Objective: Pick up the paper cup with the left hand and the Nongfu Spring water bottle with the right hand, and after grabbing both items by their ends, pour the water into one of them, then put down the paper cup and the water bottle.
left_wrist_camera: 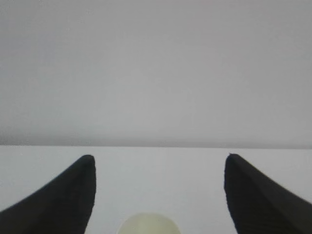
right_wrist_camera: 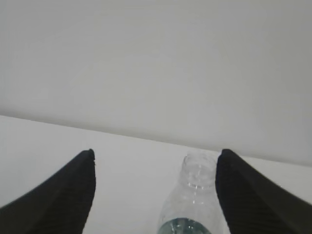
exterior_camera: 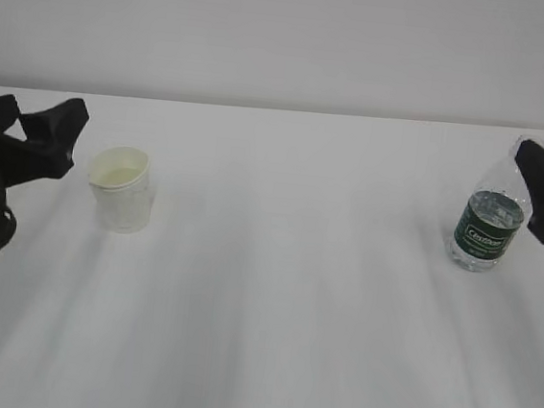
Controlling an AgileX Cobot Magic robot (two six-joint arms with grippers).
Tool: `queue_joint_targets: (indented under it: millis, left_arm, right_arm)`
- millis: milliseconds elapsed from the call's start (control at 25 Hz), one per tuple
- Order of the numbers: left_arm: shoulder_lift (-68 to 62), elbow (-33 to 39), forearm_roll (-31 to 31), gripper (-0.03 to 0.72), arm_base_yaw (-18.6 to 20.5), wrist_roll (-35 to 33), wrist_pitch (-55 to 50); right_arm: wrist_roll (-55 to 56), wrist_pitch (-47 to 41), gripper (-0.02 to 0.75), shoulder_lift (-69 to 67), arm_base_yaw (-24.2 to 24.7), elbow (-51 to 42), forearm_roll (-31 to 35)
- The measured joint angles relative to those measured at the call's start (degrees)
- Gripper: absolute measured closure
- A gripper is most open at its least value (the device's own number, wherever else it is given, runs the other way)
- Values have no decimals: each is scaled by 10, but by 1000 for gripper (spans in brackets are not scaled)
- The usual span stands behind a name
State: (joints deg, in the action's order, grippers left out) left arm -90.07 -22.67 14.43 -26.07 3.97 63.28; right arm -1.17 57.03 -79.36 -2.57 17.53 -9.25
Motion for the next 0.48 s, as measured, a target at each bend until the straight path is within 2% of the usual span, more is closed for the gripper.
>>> queue_joint_targets:
  millis: [480]
  left_arm:
    - [105, -151, -5, 100, 0, -35, -212]
  right_arm:
    - [12, -225, 153, 174, 0, 92, 0]
